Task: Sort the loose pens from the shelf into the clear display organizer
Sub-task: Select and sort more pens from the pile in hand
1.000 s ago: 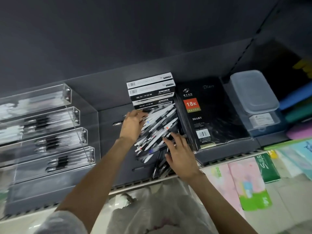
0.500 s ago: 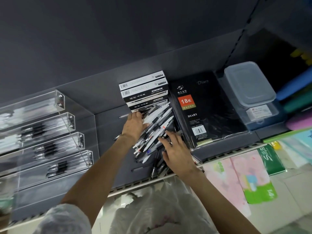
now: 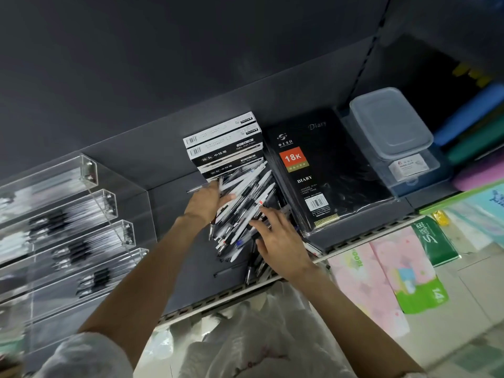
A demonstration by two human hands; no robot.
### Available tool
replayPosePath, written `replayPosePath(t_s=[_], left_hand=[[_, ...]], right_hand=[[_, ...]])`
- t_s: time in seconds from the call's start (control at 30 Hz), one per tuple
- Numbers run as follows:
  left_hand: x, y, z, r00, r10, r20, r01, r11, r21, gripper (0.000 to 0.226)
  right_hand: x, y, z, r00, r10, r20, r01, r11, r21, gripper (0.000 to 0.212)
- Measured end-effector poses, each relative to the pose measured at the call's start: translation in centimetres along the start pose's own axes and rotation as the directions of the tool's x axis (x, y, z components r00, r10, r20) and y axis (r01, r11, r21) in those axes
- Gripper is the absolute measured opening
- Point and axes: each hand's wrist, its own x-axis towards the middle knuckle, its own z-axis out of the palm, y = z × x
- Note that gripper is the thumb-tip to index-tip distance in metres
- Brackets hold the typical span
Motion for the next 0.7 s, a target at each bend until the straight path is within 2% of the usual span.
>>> replayPosePath(t_s=[0.1,0.17,0.23,0.27,0.3,0.33,0.37,0.4,0.43,0.47,0.53,0.57,0.7], left_hand=[[-0.4,-0.4,-1.5,0.997,0.036,-0.064,-0.029,0.994,0.101,0.051],[-1.0,-0.8,-2.4,0.993,0.063,-0.103,-0.052,0.993,0.108,0.045],[-1.9,-1.0,-3.2,0.994,0.046,-0.103,-0.047,0.999,-0.011,0.043],[-2.6,-1.0,-3.6,0.997,0.012,-0.079,-0.028,0.981,-0.193,0.04],[-3.5,-0.9,-4.0,0.999,-0.026,-0.025,0.011,0.881,-0.473,0.036],[-4.5,-0.5,-4.5,0.998,-0.043,0.048,0.065,0.663,-0.746,0.031],[-5.7,0.0,-4.9,0.994,-0.024,0.11,0.111,0.392,-0.913,0.028],[-6.8,0.4,-5.3,0.989,0.013,0.145,0.141,0.156,-0.978,0.026],[-8.0,0.8,-5.5,0.986,0.051,0.158,0.159,-0.013,-0.987,0.024],[-9.1,1.2,-5.5,0.985,0.082,0.155,0.164,-0.128,-0.978,0.024],[-11.1,1.7,-5.3,0.984,0.117,0.137,0.163,-0.266,-0.95,0.022],[-11.9,1.8,-5.0,0.983,0.125,0.131,0.165,-0.314,-0.935,0.023],[-14.6,1.5,-3.4,0.981,0.147,0.129,0.185,-0.49,-0.852,0.026]], right_hand=[[0.0,-0.1,-0.1,1.0,0.012,-0.026,-0.011,0.999,0.031,0.037],[0.1,-0.3,-0.4,0.998,0.021,-0.056,-0.018,0.998,0.061,0.036],[0.4,-0.5,-0.9,0.996,0.032,-0.079,-0.025,0.995,0.095,0.034],[0.5,-0.7,-1.2,0.995,0.045,-0.085,-0.034,0.991,0.129,0.033],[0.7,-1.0,-1.6,0.994,0.065,-0.087,-0.048,0.981,0.187,0.032],[0.9,-1.4,-2.1,0.992,0.092,-0.087,-0.066,0.962,0.266,0.031],[1.1,-1.9,-2.6,0.988,0.125,-0.091,-0.084,0.929,0.36,0.03],[1.5,-2.5,-3.3,0.982,0.162,-0.096,-0.099,0.879,0.467,0.029],[1.9,-3.2,-4.2,0.976,0.2,-0.088,-0.112,0.803,0.585,0.028],[2.4,-4.0,-5.0,0.971,0.232,-0.052,-0.13,0.702,0.7,0.026],[3.5,-5.5,-6.6,0.969,0.24,0.064,-0.177,0.483,0.857,0.026],[4.1,-6.1,-7.2,0.969,0.225,0.106,-0.195,0.423,0.885,0.026],[6.5,-8.1,-7.8,0.967,0.113,0.228,-0.253,0.34,0.906,0.037]])
